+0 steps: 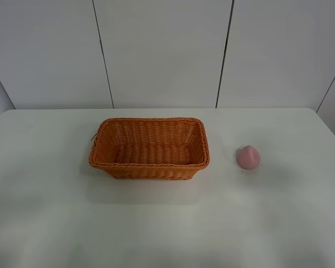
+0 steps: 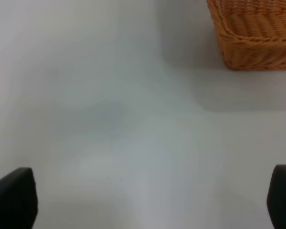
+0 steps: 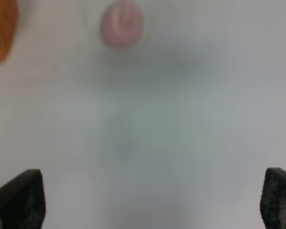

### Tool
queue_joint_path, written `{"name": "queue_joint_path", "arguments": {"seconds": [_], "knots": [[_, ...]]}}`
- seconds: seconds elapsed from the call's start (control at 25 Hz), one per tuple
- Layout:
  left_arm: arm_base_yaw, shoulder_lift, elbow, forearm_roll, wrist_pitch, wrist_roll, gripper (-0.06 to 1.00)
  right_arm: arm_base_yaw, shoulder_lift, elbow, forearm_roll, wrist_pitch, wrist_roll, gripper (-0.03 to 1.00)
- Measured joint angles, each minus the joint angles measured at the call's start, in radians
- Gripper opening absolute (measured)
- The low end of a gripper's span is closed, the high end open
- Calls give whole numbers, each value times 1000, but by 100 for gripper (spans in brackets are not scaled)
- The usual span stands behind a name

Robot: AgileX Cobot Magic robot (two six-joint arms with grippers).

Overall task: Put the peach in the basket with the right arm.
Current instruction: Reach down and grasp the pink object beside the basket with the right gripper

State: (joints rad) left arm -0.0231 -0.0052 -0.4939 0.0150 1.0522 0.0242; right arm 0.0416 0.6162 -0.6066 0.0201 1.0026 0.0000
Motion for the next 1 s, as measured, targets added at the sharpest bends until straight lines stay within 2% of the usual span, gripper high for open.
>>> {"name": "queue_joint_path", "arguments": {"seconds": [0.28, 0.48, 0.8, 1.0], "knots": [[0, 0, 0, 0, 0, 0, 99, 0, 547, -142, 4, -76, -37, 70], [0, 0, 0, 0, 0, 0, 99, 0, 877, -325, 27, -115, -44, 70], [0, 0, 0, 0, 0, 0, 99, 0, 1211, -668, 31, -117, -63, 70], [0, 0, 0, 0, 0, 0, 99, 39, 1317, -791, 35, -85, -87, 70]]}}
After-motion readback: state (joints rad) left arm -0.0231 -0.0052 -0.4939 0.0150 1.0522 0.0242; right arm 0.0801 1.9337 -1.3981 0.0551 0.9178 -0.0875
